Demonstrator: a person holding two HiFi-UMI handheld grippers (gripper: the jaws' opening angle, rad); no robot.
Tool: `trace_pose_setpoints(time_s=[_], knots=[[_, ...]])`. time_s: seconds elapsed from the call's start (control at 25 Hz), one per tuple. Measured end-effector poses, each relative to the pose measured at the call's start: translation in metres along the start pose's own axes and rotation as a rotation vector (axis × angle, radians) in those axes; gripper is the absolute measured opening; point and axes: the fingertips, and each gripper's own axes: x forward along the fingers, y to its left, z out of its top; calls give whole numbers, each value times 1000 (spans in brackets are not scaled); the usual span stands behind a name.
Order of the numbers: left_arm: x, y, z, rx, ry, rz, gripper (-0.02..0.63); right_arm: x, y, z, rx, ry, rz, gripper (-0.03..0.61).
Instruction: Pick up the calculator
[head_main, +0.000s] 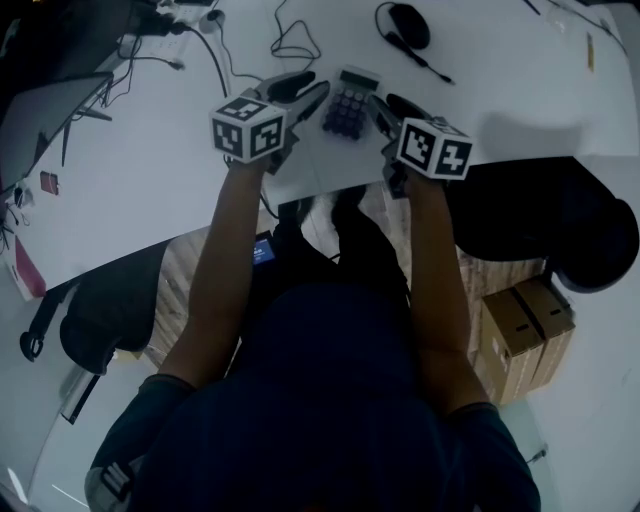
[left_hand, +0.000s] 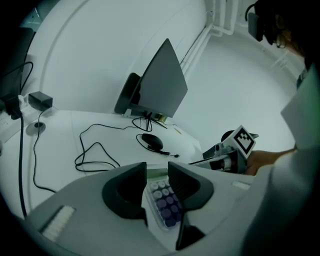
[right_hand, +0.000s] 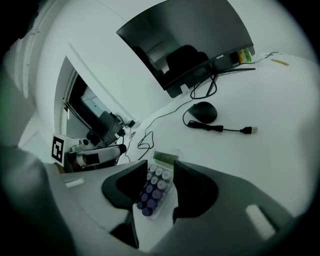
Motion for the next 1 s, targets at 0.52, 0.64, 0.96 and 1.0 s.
trace_pose_setpoints(time_s=[0.52,0.64,0.96,1.0], knots=[[25,5,-53,-65,119,-14,196,22,-11,-39,75,33,12,160],[27,4,-61,-80,144,-25,202,26,-11,-46,95,40,14,166],[36,-2,-74,-84,200,-39,160,29,-11,-50,131,37,22,167],[35,-2,-75,-93,201,-38,141,28,-12,-51,131,39,20,167]])
